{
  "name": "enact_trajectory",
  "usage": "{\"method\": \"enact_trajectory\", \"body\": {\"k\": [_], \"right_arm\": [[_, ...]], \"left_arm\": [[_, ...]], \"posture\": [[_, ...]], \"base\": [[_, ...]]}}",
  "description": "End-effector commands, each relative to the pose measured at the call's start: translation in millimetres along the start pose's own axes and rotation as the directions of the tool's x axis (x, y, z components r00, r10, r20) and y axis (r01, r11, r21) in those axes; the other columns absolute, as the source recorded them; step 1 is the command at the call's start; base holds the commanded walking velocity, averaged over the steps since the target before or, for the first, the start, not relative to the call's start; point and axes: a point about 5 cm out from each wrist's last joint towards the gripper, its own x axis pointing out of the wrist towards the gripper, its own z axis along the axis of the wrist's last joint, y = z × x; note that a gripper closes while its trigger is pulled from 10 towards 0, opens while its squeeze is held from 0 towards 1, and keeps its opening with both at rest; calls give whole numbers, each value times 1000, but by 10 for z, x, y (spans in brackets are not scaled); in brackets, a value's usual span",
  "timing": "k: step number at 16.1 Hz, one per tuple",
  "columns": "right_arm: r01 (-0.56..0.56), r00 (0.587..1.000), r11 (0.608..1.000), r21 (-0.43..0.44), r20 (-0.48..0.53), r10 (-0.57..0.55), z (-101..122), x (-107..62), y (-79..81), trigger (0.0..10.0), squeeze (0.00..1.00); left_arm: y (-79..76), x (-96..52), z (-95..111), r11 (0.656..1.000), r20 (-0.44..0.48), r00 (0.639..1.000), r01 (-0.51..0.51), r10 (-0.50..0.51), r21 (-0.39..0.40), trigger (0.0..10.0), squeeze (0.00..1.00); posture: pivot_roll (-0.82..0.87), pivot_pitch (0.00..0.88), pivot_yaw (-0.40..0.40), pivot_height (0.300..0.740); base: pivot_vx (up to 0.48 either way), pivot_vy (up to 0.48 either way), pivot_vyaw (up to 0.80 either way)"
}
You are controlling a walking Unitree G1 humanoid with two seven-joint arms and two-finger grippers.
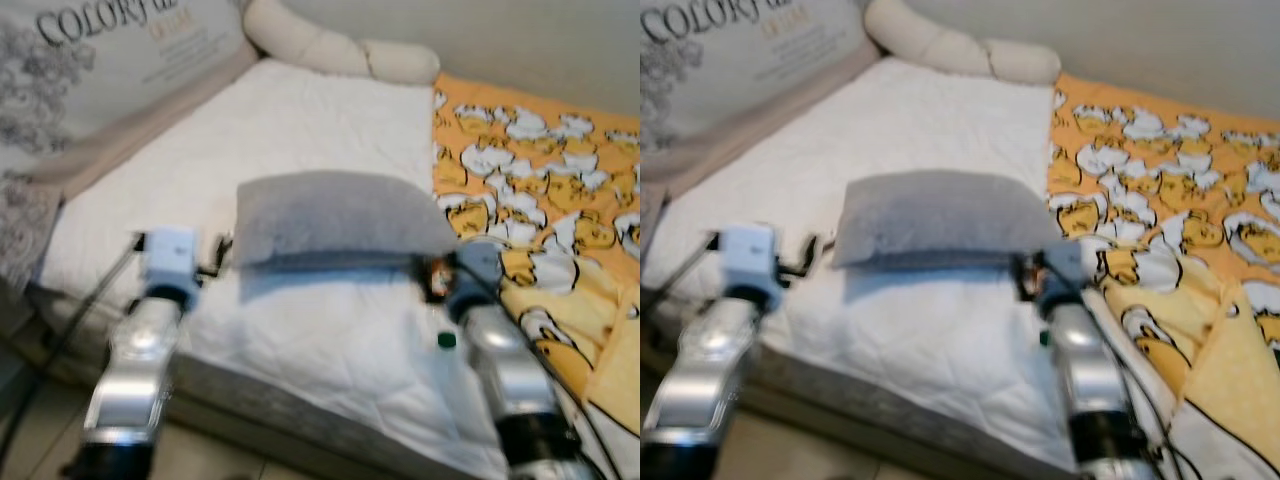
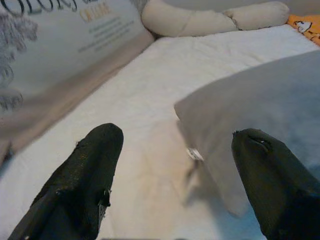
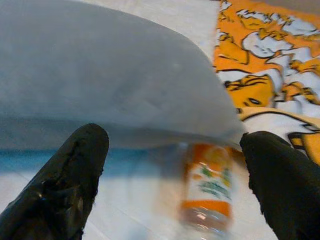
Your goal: Clean up the room
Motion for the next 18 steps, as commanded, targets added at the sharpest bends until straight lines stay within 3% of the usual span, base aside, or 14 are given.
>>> {"method": "enact_trajectory", "body": {"k": [1, 4, 6, 7, 8, 11, 13, 15, 16, 17, 18], "right_arm": [[67, 998, 998, 2, -8, -67, 35, 18, -184, 10000, 0], [82, 988, 990, -111, -123, -96, -23, 136, -250, 10000, 0], [38, 972, 988, -149, -223, -71, -85, 249, -250, 10000, 0], [48, 963, 987, -156, -254, -87, -95, 298, -273, 10000, 922], [73, 953, 987, -144, -281, -112, -85, 352, -323, 10000, 1000], [80, 935, 984, -157, -330, -129, -21, 440, -388, 10000, 1000], [89, 931, 984, -157, -338, -138, -9, 451, -408, 10000, 1000], [123, 914, 983, -139, -370, -167, -30, 452, -433, 10000, 1000], [136, 900, 978, -161, -392, -190, -64, 439, -449, 10000, 384], [127, 899, 985, -121, -405, -166, -99, 432, -427, 10000, 0], [102, 907, 988, -118, -397, -141, -110, 436, -396, 10000, 0]], "left_arm": [[-147, 1, 53, 997, 17, 997, 75, -74, -12, 10000, 0], [-283, -45, 23, 969, -20, 970, 244, -243, 40, 10000, 0], [-346, -49, 6, 919, -61, 927, 374, -370, 121, 10000, 0], [-350, -36, 25, 900, -63, 910, 416, -411, 133, 10000, 0], [-368, -21, 60, 870, -65, 884, 468, -464, 154, 10000, 0], [-374, -46, 128, 787, -100, 815, 578, -571, 213, 10000, 0], [-373, -69, 131, 769, -114, 798, 601, -592, 219, 10000, 0], [-381, -152, 141, 724, -140, 757, 653, -639, 222, 10000, 0], [-381, -203, 138, 703, -157, 740, 671, -654, 235, 10000, 0], [-377, -263, 128, 685, -176, 724, 689, -667, 236, 10000, 0], [-373, -320, 128, 673, -189, 711, 703, -677, 230, 10000, 0]], "posture": [[-17, 0, -41, 740], [-18, 0, -29, 740], [-11, 0, -21, 740], [-4, 0, -17, 740], [-1, 0, -14, 740], [25, 0, 0, 740], [35, 0, 1, 740], [67, 0, 4, 740], [86, 0, 4, 740], [105, 0, 3, 740], [121, 0, 2, 740]], "base": [[0, 0, 0], [0, 0, 0], [0, 0, 0], [0, 0, 0], [0, 0, 0], [0, 0, 0], [0, 0, 0], [0, 0, 0], [0, 0, 0], [0, 0, 0], [0, 0, 0]]}}
